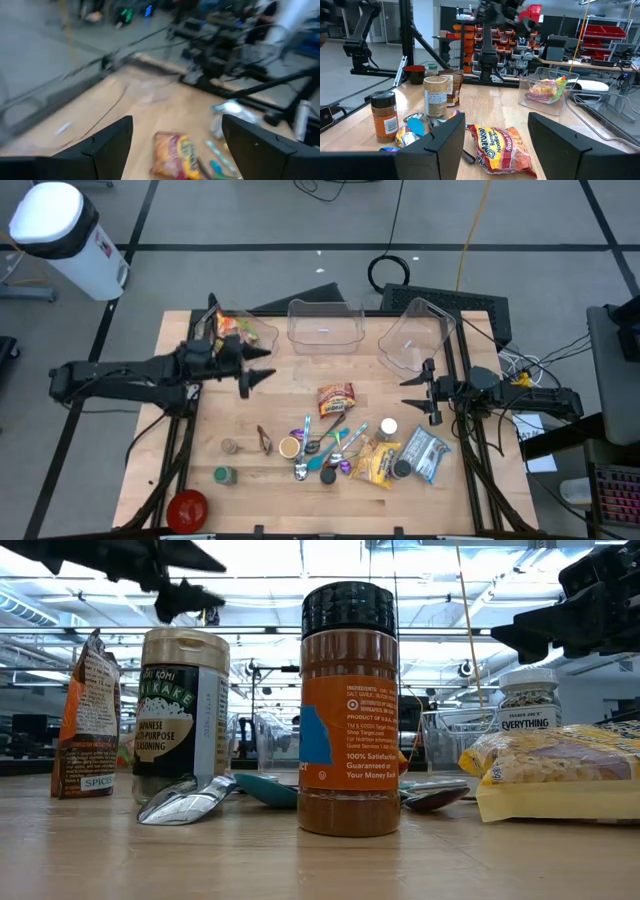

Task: Pick & Place Food Item
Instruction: Put the blue noodle pack into the left transparent bin

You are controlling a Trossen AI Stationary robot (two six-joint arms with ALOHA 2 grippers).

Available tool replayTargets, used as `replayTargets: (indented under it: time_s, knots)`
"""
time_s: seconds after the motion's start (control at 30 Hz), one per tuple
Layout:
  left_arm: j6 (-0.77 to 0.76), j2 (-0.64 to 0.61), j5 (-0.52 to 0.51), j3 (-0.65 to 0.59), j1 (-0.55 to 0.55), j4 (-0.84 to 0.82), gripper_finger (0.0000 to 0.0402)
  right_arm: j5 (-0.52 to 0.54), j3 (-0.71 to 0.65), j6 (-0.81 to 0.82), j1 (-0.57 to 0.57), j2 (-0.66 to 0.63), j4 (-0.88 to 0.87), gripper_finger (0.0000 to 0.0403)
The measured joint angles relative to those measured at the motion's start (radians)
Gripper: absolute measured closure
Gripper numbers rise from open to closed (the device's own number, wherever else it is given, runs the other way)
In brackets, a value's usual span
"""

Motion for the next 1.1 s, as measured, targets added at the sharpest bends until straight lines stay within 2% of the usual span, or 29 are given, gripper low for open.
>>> replayTargets:
  time_s: [0.13,0.23,0.4,0.63,1.1]
  knots:
    - [0.060,0.018,-0.005,-0.048,-0.073,0.151,0.0087,0.000,0.000,0.000,0.000,0.000,0.000,0.0193]
    - [0.077,0.046,-0.027,-0.059,-0.094,0.187,0.0087,0.000,0.000,0.000,0.000,0.000,0.000,0.0193]
    - [0.082,0.078,-0.037,-0.059,-0.093,0.220,0.0087,0.000,0.000,0.000,0.000,0.000,0.000,0.0193]
    - [0.188,0.119,-0.037,-0.059,-0.093,0.311,0.0087,0.000,0.000,0.000,0.000,0.000,0.000,0.0193]
    - [0.307,0.123,-0.037,-0.059,-0.093,0.475,0.0087,0.000,0.000,0.000,0.000,0.000,0.000,0.0193]
